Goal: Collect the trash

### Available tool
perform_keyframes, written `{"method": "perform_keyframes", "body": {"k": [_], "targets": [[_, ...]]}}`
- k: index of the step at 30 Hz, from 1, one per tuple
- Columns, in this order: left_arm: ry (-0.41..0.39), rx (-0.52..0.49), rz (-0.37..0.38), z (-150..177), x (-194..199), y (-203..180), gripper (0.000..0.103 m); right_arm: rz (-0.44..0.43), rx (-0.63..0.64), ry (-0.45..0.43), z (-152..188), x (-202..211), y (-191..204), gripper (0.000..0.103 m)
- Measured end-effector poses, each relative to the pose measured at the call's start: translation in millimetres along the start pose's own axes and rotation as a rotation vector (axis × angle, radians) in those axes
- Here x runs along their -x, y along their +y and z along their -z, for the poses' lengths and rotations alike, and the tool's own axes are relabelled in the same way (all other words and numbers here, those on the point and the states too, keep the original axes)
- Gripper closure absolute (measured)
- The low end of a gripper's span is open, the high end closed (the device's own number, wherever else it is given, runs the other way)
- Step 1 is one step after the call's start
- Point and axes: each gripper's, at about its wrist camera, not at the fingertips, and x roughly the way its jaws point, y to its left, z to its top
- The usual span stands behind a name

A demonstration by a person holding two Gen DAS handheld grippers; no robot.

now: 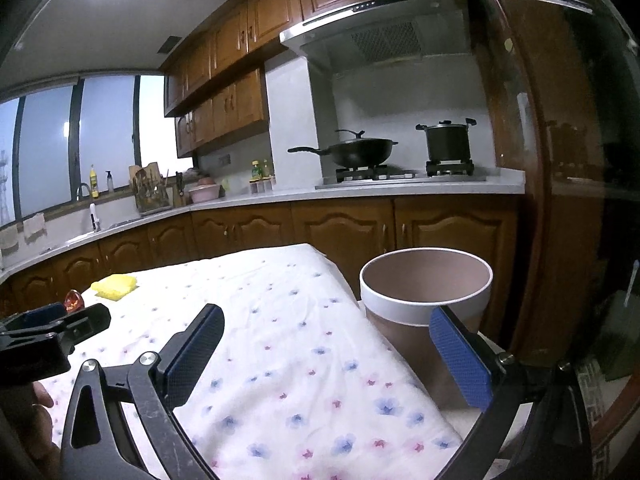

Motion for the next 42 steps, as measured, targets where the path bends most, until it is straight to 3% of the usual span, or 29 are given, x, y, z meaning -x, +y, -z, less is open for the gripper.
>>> {"method": "perform_keyframes", "body": {"k": [11,42], "targets": [[-0.057,-0.038,-0.029,3.9,11.1,-6.8,0.0,-0.008,0.0,-0.008,0.7,-0.4,-1.7,0.0],[-0.049,-0.03,-0.021,2.6,12.2,-8.8,0.0,-0.014,-0.005,-0.001,4.4,-1.7,-1.7,0.0]]}}
